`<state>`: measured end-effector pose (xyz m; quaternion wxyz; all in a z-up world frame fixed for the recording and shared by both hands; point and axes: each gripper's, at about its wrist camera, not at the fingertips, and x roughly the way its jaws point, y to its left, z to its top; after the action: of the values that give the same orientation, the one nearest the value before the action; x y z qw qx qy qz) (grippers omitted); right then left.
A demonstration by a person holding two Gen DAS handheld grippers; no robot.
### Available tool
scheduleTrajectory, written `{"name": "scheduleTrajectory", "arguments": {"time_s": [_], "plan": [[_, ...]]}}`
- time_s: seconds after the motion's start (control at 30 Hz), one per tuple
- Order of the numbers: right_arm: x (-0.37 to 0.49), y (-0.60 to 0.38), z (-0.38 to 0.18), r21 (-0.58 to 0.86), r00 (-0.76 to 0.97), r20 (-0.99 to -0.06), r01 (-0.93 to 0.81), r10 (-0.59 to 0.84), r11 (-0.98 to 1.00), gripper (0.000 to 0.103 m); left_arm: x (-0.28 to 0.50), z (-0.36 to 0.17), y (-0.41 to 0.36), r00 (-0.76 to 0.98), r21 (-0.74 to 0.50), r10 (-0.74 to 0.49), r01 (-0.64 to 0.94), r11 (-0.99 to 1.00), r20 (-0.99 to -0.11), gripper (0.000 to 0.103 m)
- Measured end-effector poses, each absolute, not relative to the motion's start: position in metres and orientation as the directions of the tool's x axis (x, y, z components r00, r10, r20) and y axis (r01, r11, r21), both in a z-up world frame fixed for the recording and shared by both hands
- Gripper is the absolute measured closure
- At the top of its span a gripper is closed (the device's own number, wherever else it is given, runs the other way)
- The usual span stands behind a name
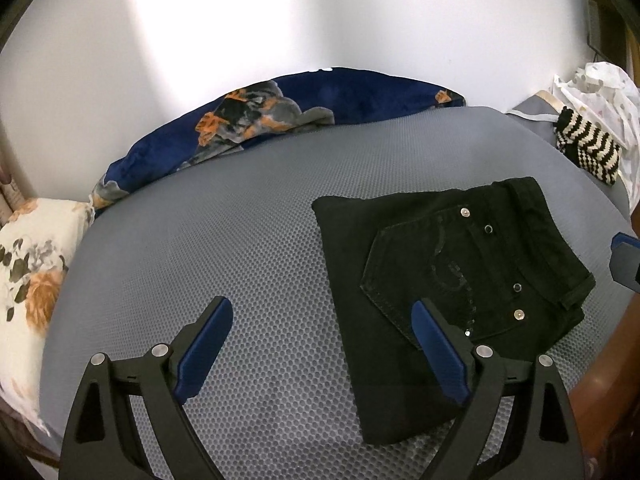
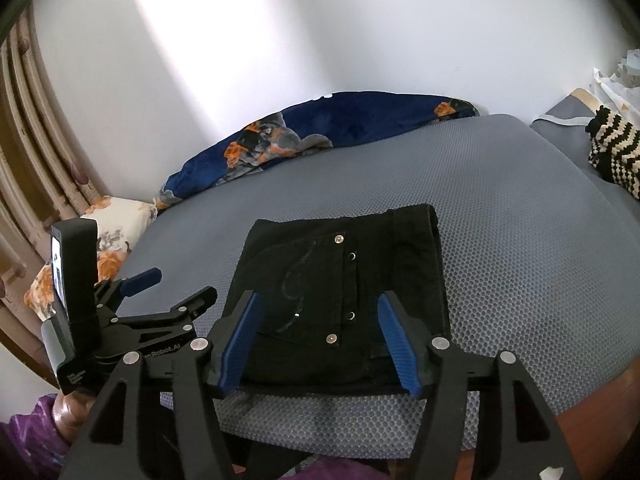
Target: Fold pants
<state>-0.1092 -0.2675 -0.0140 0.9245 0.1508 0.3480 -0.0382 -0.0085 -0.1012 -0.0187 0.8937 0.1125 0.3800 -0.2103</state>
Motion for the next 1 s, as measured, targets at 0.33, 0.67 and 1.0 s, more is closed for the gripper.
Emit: {"name": "scheduleTrajectory", "arguments": {"time_s": [0.33,0.67,1.0], "plan": [[-0.115,-0.274,-0.019,0.275,0.750,-0.661,0.214,0.023,0.937,0.037,-0.007,-0.023,-0.093,0.611,0.016,-0.301,0.457,0.889,-0.732,0.012],[-0.132,-0.317,-0.036,0.286,0.719,-0.692,0.350,-0.060,0.892,0.029,0.008,-0.042,-0.037,0.546,-0.142,-0.354,0.392,0.909,-0.759,0.012],[-0.141,-0.314,-0.048,0.323,0.710,-0.704,0.363,-0.035,0.874,0.029,0.000,-0.072,0.010,0.445,-0.296,-0.463,0.394,0.870,-0.767,0.012]]}}
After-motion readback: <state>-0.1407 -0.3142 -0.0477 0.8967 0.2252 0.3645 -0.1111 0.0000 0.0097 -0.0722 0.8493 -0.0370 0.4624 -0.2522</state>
